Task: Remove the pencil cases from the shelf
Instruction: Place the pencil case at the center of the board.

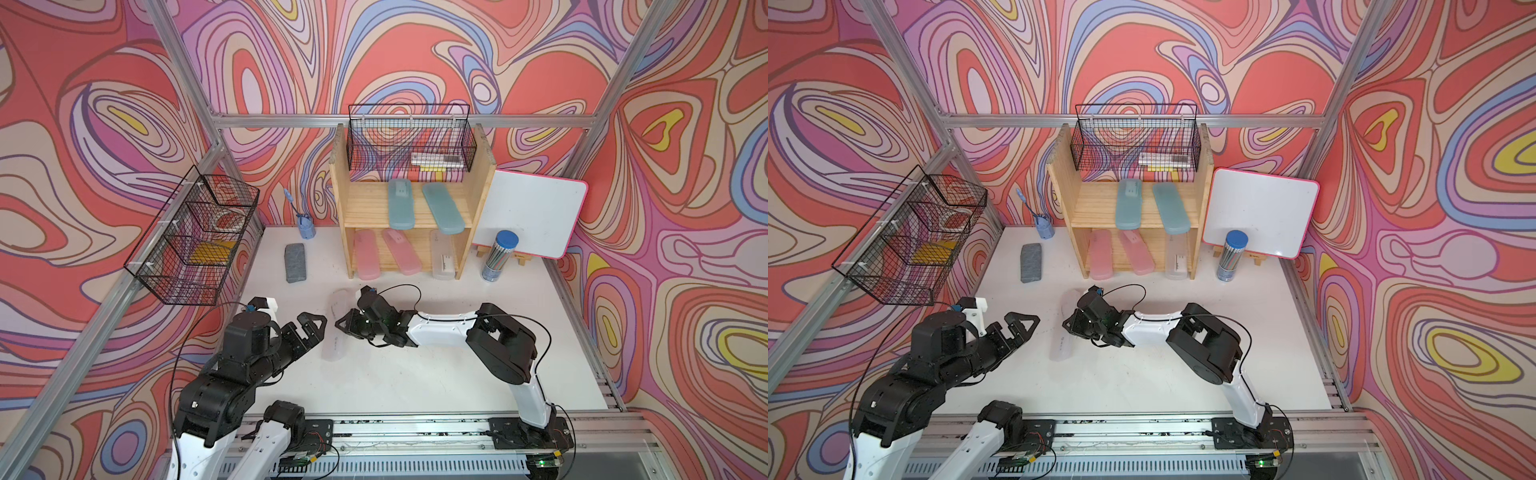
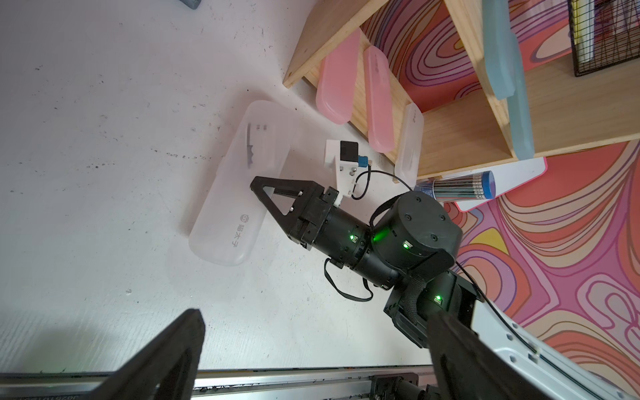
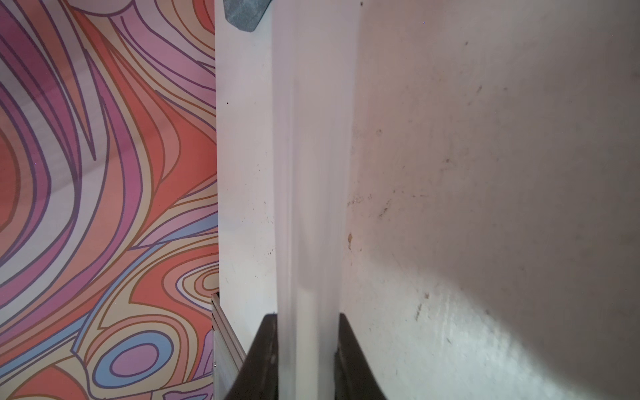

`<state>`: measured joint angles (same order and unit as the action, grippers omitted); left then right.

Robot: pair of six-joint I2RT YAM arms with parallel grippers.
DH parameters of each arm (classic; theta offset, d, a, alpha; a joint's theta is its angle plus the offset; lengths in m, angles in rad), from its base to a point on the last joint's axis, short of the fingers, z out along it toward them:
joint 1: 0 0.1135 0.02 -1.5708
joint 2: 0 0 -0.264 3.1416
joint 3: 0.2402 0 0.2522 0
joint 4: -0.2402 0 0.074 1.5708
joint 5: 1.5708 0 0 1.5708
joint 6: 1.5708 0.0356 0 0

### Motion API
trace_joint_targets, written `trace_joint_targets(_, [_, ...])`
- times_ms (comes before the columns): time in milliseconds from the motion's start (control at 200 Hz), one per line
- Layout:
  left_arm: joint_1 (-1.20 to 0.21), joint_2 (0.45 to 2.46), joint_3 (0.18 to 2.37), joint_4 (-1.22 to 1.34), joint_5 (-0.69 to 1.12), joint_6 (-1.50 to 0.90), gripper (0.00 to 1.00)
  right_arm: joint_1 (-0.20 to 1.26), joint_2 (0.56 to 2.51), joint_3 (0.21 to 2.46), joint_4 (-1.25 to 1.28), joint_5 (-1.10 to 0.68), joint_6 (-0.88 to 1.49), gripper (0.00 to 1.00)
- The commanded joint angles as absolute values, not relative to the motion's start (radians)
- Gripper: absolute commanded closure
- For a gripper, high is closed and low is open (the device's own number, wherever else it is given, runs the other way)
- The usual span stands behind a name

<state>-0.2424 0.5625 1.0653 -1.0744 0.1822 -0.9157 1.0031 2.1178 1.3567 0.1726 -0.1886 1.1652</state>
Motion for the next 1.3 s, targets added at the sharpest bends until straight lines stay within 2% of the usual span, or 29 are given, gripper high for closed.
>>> trace_joint_targets(0, [-0.238, 0.547, 1.050, -1.109, 0.169, -0.905, 0.01, 1.010, 2.149, 1.388, 0.198, -0.206, 1.179, 0.87])
trace_joint_targets(210, [-0.238, 0.536, 1.034, -1.106, 0.172, -0.908, 0.01, 1.010, 2.173, 1.385, 0.200, -0.209, 1.190, 0.85])
trace_joint_targets(401, [-0.238, 0.541, 1.025, -1.092, 0.180, -0.908, 0.01, 1.010, 2.165, 1.375, 0.179, -0.196, 1.202, 0.61])
trace_joint_targets(526, [-0.238, 0.543, 1.020, -1.085, 0.180, -0.905, 0.01, 1.011, 2.156, 1.381, 0.143, -0.195, 1.201, 0.53])
trace_joint_targets(926, [-0.238, 0.551, 0.984, -0.995, 0.233, -0.882, 0.01, 1.008, 2.051, 1.349, 0.004, -0.135, 1.153, 0.42])
trace_joint_targets(1292, [-0.238, 0.665, 0.922, -0.694, 0.435, -0.935, 0.01, 1.009, 1.780, 1.242, -0.223, -0.043, 1.030, 0.33])
